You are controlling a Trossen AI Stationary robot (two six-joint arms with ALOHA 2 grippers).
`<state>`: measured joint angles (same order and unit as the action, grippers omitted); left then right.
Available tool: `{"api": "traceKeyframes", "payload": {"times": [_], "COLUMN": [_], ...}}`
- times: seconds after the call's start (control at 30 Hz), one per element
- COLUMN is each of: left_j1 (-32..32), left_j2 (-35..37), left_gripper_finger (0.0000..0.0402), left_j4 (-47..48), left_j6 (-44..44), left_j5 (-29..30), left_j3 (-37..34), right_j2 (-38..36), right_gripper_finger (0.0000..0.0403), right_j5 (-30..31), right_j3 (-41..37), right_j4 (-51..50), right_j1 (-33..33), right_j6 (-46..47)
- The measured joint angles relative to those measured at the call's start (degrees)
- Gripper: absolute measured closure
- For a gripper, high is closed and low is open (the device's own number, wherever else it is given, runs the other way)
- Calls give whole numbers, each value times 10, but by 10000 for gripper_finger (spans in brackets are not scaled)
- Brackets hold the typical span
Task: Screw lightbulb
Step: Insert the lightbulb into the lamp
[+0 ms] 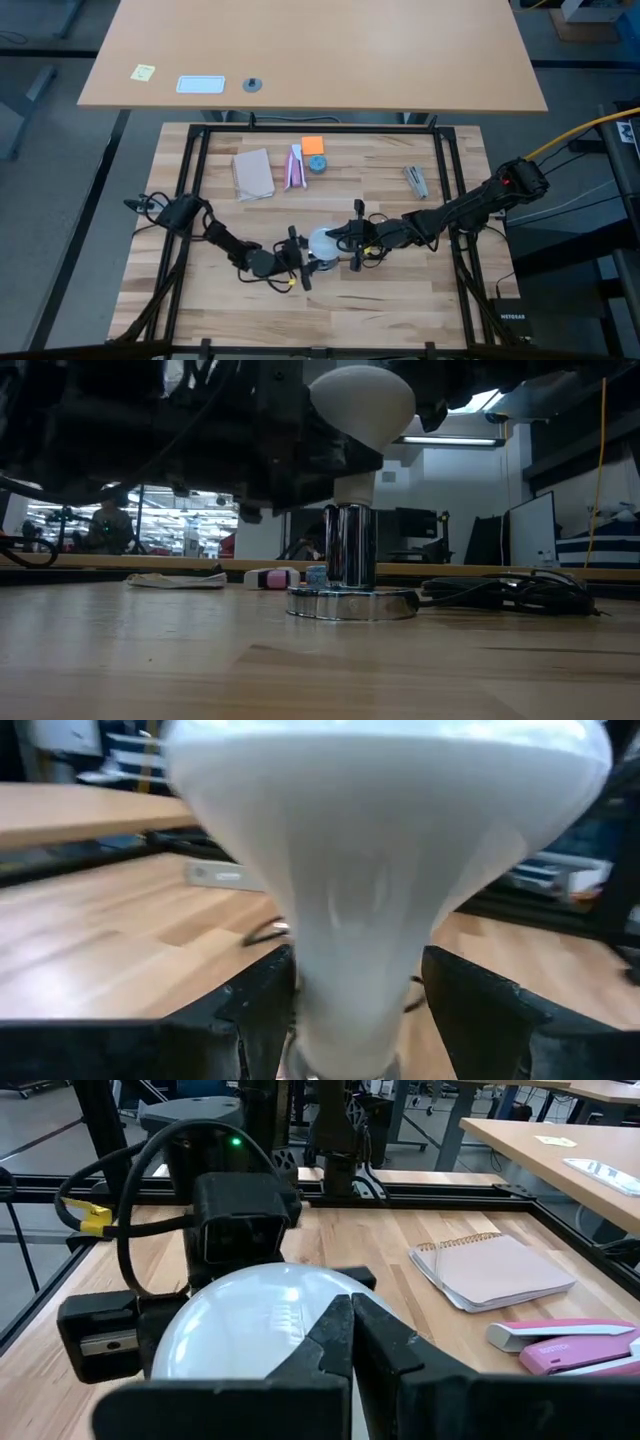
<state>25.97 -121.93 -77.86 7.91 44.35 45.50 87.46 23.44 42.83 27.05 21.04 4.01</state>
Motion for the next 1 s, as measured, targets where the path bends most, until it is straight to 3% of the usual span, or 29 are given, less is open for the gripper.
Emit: {"api": "traceKeyframes", "payload": {"times": [0.13,0.47,0.63,1.0], "left_j1": [-23,-36,-12,-3], "left_j2": [0,0,0,-1], "left_gripper_finger": [192,192,192,195], "left_j4": [12,9,7,-24], "left_j6": [38,40,14,-46], "left_j5": [-29,-67,-62,-35], "left_j3": [0,0,0,0], "right_j2": [0,2,2,2], "right_gripper_finger": [398,398,398,398], "right_j5": [19,47,5,5], "right_j3": [0,-2,-2,-2], "right_j4": [-11,-41,-38,-11], "right_j1": [0,-1,0,0], "right_j6": [-2,-4,-3,-16]}}
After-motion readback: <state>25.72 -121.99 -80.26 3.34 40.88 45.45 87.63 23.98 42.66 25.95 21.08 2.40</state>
